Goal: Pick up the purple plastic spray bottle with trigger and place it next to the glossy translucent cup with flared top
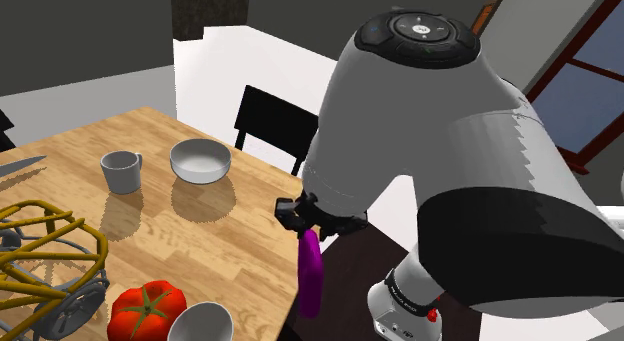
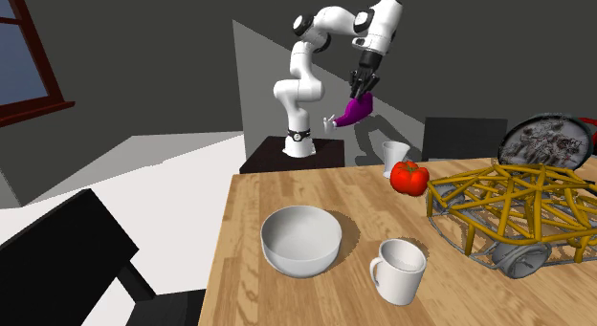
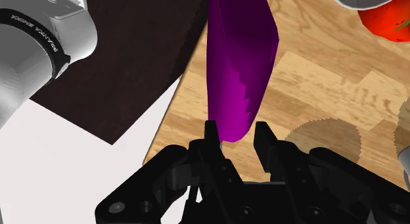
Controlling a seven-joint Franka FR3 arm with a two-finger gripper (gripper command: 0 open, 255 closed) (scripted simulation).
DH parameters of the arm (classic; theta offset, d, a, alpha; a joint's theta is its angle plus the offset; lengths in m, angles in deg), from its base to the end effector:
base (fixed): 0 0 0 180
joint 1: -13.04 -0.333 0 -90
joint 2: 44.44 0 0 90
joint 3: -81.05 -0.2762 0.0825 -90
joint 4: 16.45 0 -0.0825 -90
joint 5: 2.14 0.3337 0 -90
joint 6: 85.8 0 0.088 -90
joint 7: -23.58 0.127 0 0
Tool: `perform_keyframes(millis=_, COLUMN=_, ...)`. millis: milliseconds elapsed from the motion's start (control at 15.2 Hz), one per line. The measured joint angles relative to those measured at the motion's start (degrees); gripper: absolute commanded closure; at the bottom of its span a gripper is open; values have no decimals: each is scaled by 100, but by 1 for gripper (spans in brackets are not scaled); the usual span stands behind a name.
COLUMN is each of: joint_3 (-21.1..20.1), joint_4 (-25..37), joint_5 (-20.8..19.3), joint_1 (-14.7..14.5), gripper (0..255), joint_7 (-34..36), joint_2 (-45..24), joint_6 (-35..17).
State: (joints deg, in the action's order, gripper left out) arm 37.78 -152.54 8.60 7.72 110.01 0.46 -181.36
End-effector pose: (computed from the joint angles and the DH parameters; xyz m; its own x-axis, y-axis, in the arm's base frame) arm 0.1912 0.2811 0.4650 0.6210 -0.7198 0.3103 -0.7718 -0.6306 0.0819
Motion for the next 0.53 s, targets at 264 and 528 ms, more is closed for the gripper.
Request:
perform_keyframes(millis=264, joint_3=-145, joint_4=-253, joint_5=75, joint_1=-1, gripper=255, joint_7=67, joint_2=-51, joint_6=-308)
perform_keyframes(millis=528, joint_3=-285, joint_4=-490, joint_5=162, joint_1=-26, gripper=255, joint_7=142, joint_2=-78, joint_6=-573)
